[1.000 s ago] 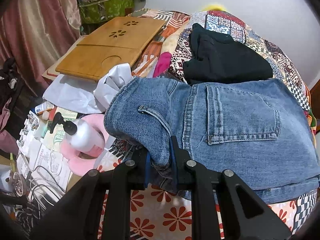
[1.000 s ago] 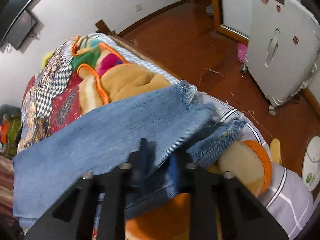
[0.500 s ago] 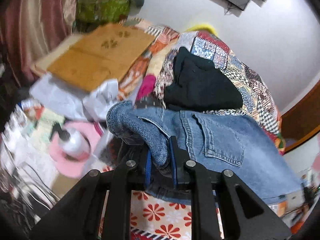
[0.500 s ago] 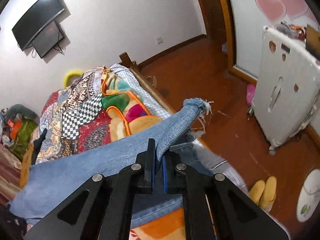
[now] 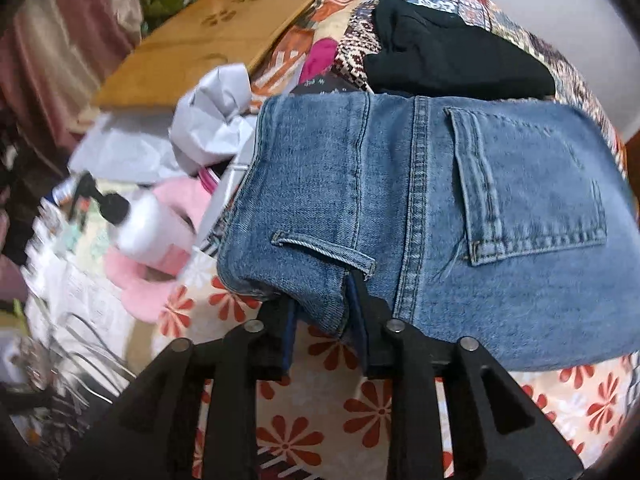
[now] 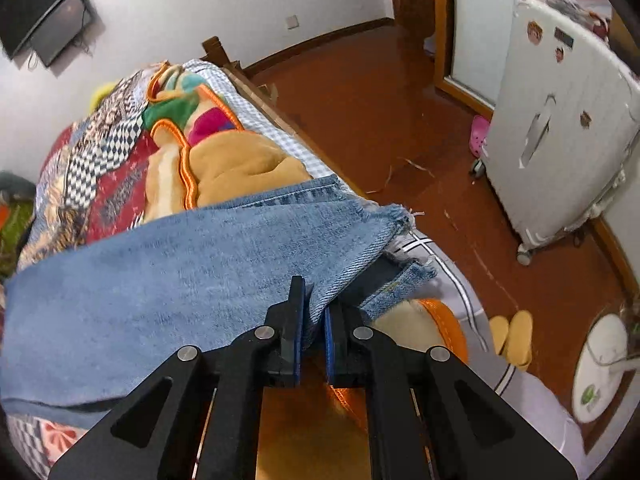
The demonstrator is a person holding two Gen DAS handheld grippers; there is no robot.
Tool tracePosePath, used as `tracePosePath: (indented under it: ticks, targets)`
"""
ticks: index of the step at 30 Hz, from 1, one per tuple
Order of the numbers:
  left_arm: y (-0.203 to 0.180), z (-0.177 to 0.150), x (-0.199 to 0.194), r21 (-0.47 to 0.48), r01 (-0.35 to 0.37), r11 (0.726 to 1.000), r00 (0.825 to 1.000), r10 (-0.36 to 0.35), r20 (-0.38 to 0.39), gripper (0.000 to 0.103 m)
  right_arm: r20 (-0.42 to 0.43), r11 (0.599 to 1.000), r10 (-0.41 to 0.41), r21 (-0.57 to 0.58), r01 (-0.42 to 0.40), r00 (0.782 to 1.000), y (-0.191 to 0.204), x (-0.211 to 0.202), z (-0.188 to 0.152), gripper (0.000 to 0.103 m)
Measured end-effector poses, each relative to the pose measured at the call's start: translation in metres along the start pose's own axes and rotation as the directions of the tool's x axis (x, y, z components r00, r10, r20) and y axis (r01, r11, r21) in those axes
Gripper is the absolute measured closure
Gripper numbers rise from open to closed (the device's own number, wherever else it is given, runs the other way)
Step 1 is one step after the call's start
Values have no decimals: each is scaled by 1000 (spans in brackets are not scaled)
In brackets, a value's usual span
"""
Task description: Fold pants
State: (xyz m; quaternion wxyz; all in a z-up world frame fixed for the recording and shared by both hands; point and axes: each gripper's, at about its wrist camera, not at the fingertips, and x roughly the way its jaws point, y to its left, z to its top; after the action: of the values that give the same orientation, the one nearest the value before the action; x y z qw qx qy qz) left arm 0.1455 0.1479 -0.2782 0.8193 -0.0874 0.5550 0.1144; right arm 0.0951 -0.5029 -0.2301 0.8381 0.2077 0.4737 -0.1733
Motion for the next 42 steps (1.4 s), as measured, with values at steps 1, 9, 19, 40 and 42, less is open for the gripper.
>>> tracePosePath:
  ticks: [1, 9, 19, 40, 42]
  targets:
    - [-1, 0, -3, 17, -19, 1000, 1000, 19, 3, 67, -1, 1000, -10, -12, 10, 1000, 1, -3, 1, 95]
    - [6, 20, -69, 49, -120, 992, 982, 112, 155, 37, 54, 990, -110, -80, 114, 992, 12, -40, 10, 58]
    - [-119, 73, -78, 291, 92, 952, 973, -149, 177, 21, 92, 967, 116, -239, -91, 989, 95, -48, 2, 36]
    - [-329, 140, 35, 585, 73, 808, 993, -111, 30, 11, 21, 994, 107, -15, -107, 994, 37, -36, -33, 35]
    - [-330, 146, 31, 566, 96, 819, 991, -132, 24, 14, 13, 990, 126, 63, -126, 992, 20, -34, -33, 35]
